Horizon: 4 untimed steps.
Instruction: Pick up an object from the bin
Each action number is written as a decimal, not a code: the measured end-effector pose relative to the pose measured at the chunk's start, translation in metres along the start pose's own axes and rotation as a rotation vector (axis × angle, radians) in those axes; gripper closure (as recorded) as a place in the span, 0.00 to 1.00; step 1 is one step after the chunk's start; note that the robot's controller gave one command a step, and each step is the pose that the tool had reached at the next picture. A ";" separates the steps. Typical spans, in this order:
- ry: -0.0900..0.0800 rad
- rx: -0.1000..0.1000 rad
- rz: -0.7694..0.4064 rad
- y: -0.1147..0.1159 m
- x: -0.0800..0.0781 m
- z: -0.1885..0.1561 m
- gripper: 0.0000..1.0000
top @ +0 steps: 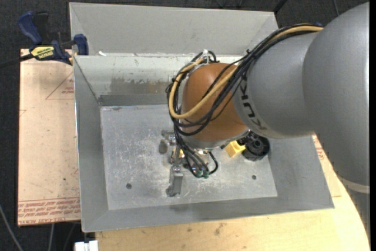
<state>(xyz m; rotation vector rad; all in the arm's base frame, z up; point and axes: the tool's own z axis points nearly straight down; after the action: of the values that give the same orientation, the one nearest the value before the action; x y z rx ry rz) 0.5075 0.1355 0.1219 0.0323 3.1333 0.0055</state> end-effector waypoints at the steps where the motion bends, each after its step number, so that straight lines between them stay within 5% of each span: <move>1: 0.005 0.001 0.006 -0.032 -0.036 0.045 0.00; 2: 0.011 0.004 0.012 -0.049 -0.036 0.044 0.00; 3: 0.006 0.002 0.076 -0.085 -0.059 0.032 0.00; 4: 0.005 0.002 0.086 -0.085 -0.084 0.052 1.00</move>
Offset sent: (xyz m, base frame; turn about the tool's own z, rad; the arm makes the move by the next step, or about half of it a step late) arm 0.0232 -0.0612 -0.0199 0.0102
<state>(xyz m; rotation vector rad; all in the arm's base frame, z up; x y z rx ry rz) 0.5903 0.0491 0.0703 0.1675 3.1344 0.0033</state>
